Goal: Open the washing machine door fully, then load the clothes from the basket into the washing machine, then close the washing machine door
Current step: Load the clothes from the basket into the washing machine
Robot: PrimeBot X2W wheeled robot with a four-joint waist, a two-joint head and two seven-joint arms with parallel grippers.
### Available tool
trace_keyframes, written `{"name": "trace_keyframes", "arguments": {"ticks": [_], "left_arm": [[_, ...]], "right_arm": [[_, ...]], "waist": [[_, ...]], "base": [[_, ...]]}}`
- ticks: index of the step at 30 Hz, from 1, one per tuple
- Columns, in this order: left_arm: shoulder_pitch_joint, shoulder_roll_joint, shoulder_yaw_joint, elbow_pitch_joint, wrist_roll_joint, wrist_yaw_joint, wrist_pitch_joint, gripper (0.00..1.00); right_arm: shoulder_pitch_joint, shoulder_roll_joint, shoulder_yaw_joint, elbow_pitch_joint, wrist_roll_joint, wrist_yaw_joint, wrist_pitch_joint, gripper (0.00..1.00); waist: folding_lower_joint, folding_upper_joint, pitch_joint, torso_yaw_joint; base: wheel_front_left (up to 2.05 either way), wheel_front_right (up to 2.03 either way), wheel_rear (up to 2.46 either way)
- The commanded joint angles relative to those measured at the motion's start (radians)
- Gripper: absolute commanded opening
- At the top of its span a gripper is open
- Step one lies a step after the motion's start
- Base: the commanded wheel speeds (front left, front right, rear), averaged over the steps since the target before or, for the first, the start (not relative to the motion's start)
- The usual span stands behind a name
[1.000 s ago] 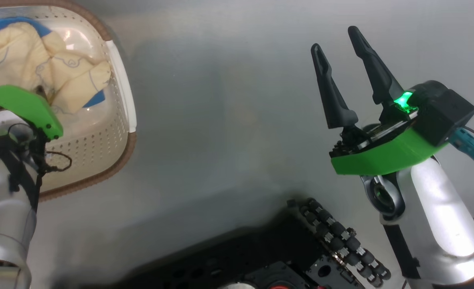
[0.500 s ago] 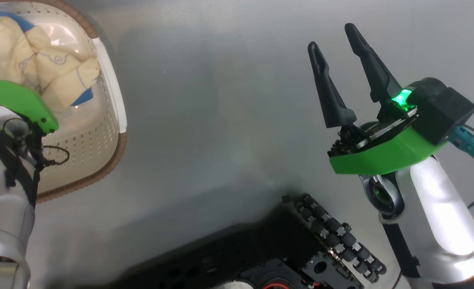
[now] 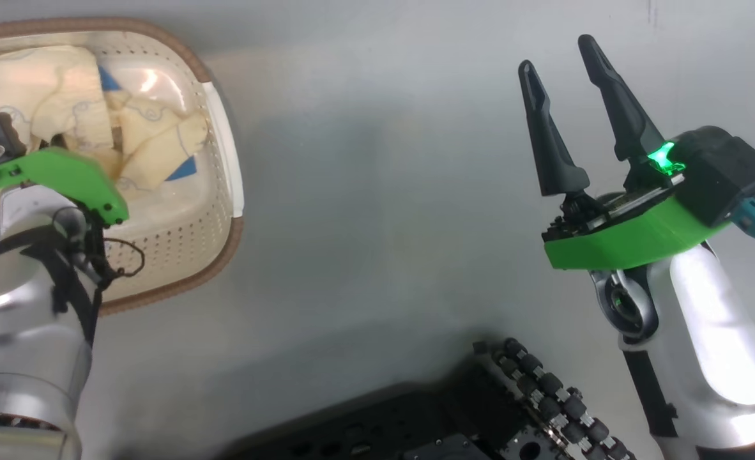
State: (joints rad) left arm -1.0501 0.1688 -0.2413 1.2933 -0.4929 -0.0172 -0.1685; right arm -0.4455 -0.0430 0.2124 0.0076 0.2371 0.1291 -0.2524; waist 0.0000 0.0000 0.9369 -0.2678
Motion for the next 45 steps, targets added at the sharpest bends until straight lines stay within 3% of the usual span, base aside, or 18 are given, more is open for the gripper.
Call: {"name": "trace_keyframes", "arguments": {"ticks": [1, 10, 18, 30, 45], "left_arm": [[0.043, 0.023, 0.009, -0.006, 0.009, -0.002, -0.015, 0.0], [0.102, -0.029, -0.022, -0.078, 0.043, 0.007, -0.092, 0.0], [0.284, -0.007, 0.043, -0.422, 0.113, 0.051, -0.093, 0.0], [0.587, -0.032, 0.129, -0.823, 0.228, 0.075, -0.093, 0.0], [0.87, -0.032, 0.09, -1.057, 0.314, 0.11, -0.082, 0.0]], "right_arm": [[0.054, -0.007, 0.007, -0.021, -0.006, 0.002, -0.009, 1.0], [0.109, -0.008, -0.048, 0.011, -0.066, 0.002, -0.009, 1.0], [0.171, -0.009, -0.071, 0.037, -0.084, 0.002, -0.007, 1.0], [0.27, -0.008, -0.097, 0.055, -0.086, 0.002, 0.02, 1.0], [0.409, -0.007, -0.102, 0.029, -0.091, 0.002, 0.072, 1.0]], "waist": [[0.0, 0.0, -0.037, 0.029], [0.0, 0.0, -0.181, 0.102], [0.0, 0.0, -0.339, 0.132], [0.0, 0.0, -0.564, 0.155], [0.0, 0.0, -0.784, 0.179]], "base": [[0.0, 0.0, 0.0], [0.0, 0.0, 0.0], [0.0, 0.0, 0.0], [0.0, 0.0, 0.0], [0.0, 0.0, 0.0]]}}
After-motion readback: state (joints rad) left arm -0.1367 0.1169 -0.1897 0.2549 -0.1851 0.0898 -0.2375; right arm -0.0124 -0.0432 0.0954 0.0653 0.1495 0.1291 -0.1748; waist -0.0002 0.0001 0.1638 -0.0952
